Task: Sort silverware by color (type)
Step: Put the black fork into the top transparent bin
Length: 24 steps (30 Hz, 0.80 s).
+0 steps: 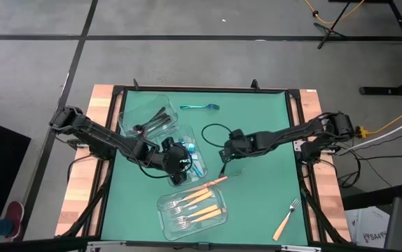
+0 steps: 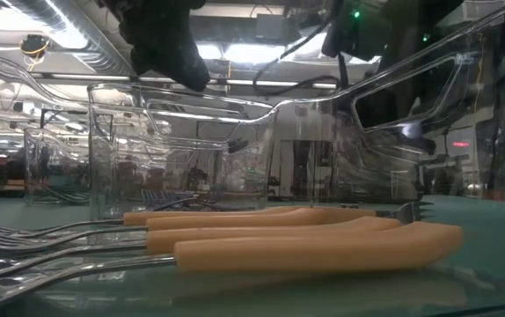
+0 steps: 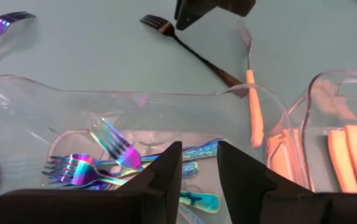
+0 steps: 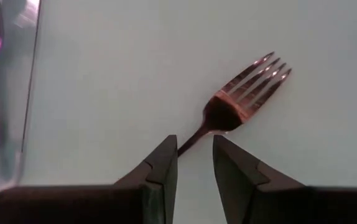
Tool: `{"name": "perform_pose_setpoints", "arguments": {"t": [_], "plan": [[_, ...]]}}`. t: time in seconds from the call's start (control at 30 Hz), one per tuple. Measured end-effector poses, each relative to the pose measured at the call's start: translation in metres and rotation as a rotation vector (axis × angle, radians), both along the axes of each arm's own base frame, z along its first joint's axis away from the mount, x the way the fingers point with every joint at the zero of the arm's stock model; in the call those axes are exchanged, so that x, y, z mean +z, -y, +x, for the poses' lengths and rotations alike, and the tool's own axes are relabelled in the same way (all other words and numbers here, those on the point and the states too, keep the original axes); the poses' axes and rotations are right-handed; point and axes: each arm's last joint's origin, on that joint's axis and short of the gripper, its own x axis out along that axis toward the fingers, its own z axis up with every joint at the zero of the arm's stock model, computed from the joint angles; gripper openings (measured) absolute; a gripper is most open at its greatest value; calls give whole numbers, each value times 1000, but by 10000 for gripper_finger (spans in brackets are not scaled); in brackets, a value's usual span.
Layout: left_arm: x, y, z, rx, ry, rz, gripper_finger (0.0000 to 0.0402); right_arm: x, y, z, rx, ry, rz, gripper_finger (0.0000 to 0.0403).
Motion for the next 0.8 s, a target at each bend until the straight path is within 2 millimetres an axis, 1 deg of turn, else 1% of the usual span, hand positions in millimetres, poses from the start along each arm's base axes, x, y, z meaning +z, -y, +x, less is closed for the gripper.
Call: {"name": "perform_pose_setpoints", "arguments": {"t": [0.23,0.47,0.63,0.8], "plan": [[0,0,0,3,-3,5,95,-15,-1,6,2,-29,5,92],[0,0,0,5,-3,7,95,-25,-1,11,2,-35,4,92],[0,0,0,5,-4,7,95,-29,-2,13,-14,-37,9,92],[0,-1,-1,11,-3,14,95,-30,-2,13,-18,-35,11,92]]}}
